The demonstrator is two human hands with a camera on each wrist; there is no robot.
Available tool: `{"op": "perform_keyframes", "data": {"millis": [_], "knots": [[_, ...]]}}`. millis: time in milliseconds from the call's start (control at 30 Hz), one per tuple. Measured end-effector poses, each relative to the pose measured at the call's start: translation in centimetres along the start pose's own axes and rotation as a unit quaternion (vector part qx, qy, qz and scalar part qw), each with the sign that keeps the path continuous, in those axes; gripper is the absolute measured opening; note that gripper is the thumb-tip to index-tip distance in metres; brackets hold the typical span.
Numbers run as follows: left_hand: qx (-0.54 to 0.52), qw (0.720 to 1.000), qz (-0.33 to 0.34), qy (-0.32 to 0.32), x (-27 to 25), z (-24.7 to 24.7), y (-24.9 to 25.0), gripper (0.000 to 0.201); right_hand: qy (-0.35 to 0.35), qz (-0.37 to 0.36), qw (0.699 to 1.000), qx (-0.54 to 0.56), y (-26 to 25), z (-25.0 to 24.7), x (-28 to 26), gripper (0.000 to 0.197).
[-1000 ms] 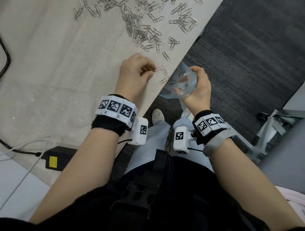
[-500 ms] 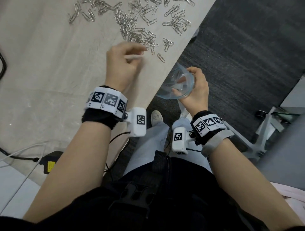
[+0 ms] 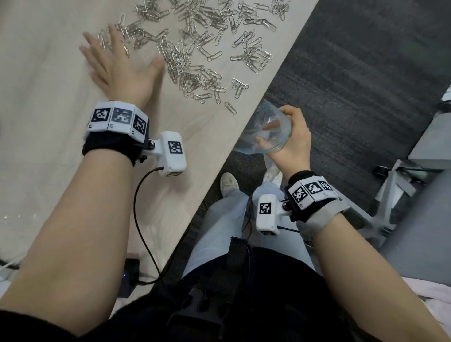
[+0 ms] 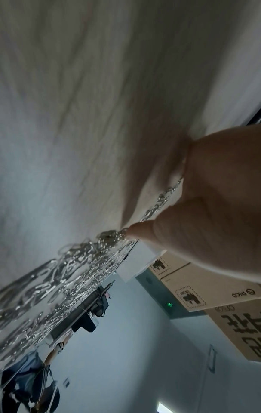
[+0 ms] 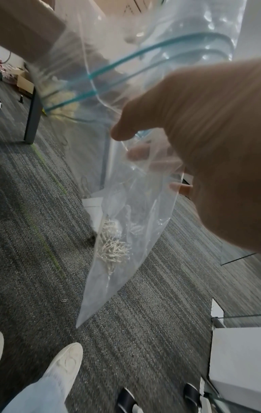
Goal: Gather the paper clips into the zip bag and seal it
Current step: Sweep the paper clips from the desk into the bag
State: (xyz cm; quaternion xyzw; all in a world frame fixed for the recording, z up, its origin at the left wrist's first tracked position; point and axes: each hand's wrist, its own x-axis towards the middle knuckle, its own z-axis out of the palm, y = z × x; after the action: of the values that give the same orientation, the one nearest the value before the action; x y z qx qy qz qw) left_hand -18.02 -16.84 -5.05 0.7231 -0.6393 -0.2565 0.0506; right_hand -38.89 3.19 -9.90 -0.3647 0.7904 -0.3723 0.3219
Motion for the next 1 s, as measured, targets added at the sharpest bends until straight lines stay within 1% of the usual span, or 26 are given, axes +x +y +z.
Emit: {"op": "perform_keyframes", "data": {"millis": [67,167,267,367,400,467,533,600,633,700,733,800,867,1000], "knots": [[0.029,0.999,0.005,-0.025,0.5,0.4,0.3,0.086,-0.002,0.000,1.000,0.002,-0.1,0.0,0.4,0.051],[0.044,0.995,0.070,-0.062,0.3,1.5,0.8,0.077,0.000,0.009,1.000,-0.001,-0.1,0.3,1.0,0.053],[0.044,0.988,0.124,-0.080,-1.2,3.1,1.7,0.067,-0.005,0.016,1.000,-0.007,0.0,0.8,1.3,0.058],[0.005,0.981,0.179,-0.076,-2.8,4.1,2.8,0.058,-0.013,0.017,1.000,-0.012,0.0,0.9,1.5,0.059],[-0.023,0.978,0.199,-0.066,-3.1,4.2,2.9,0.054,-0.015,0.019,1.000,-0.013,0.0,0.9,1.6,0.059],[-0.072,0.973,0.218,-0.021,-2.7,4.0,2.9,0.044,-0.016,0.020,1.000,-0.014,0.0,0.9,1.7,0.058],[-0.071,0.976,0.204,0.038,-1.4,3.4,2.4,0.040,-0.015,0.018,1.000,-0.011,-0.1,0.9,1.8,0.057],[-0.038,0.984,0.160,0.073,0.2,2.6,1.8,0.045,-0.014,0.016,1.000,-0.008,-0.2,0.8,1.7,0.057],[-0.015,0.989,0.127,0.075,0.9,2.2,1.5,0.050,-0.015,0.016,1.000,-0.007,-0.2,0.8,1.7,0.057],[0.020,0.996,0.065,0.056,2.0,1.6,1.0,0.056,-0.018,0.017,1.000,-0.005,-0.3,0.7,1.7,0.057],[0.027,0.998,0.050,0.041,2.5,1.4,0.9,0.058,-0.020,0.020,1.000,-0.004,-0.3,0.7,1.7,0.058],[0.032,0.997,0.064,0.005,3.0,1.6,0.8,0.059,-0.018,0.026,0.999,-0.001,-0.2,0.8,1.7,0.059],[0.033,0.993,0.107,-0.032,2.8,2.0,0.9,0.060,-0.018,0.029,0.999,0.000,-0.2,0.8,1.7,0.059],[0.050,0.981,0.172,-0.072,1.0,2.9,1.7,0.062,-0.012,0.018,1.000,0.004,-0.3,0.7,1.3,0.057]]}}
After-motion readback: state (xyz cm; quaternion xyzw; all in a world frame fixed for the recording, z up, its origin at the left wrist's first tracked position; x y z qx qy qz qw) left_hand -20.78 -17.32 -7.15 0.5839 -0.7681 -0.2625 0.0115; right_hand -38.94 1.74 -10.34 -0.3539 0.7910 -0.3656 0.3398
